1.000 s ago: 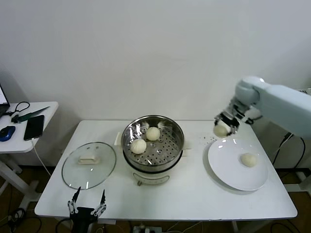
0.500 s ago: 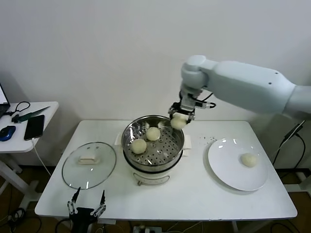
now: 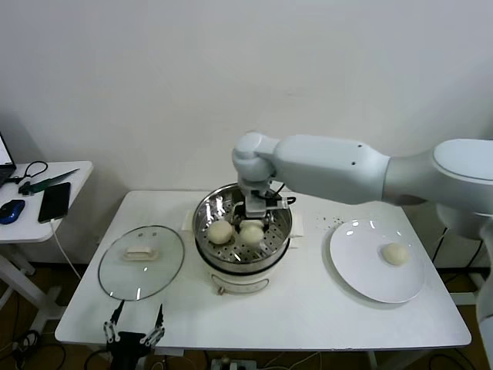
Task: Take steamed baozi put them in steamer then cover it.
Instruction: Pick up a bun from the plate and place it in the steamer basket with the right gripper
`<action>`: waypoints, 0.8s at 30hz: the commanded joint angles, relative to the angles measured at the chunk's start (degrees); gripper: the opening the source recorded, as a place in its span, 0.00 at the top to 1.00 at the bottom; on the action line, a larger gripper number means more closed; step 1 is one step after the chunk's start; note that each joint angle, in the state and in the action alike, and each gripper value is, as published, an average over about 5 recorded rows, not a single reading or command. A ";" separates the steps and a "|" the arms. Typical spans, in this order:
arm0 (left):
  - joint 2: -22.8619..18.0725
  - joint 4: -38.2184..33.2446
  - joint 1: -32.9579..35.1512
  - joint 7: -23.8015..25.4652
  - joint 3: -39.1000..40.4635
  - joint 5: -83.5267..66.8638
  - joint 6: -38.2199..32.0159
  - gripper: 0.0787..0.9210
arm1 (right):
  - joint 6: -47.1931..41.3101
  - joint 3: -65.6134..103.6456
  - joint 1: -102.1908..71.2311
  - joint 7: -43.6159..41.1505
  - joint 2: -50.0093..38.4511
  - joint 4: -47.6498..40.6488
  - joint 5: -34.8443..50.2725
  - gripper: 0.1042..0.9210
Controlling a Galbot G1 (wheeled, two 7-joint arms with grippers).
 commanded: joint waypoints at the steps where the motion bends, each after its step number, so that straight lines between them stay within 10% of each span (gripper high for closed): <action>1: 0.16 0.70 -0.27 -0.01 -0.26 -0.52 0.03 0.12 | 0.92 -0.68 -3.69 -0.07 2.92 0.04 -1.15 0.29; 24: 0.44 0.54 -0.22 -0.03 -0.42 -0.22 0.16 0.12 | 3.41 3.61 2.65 0.22 -3.16 0.26 -3.95 0.12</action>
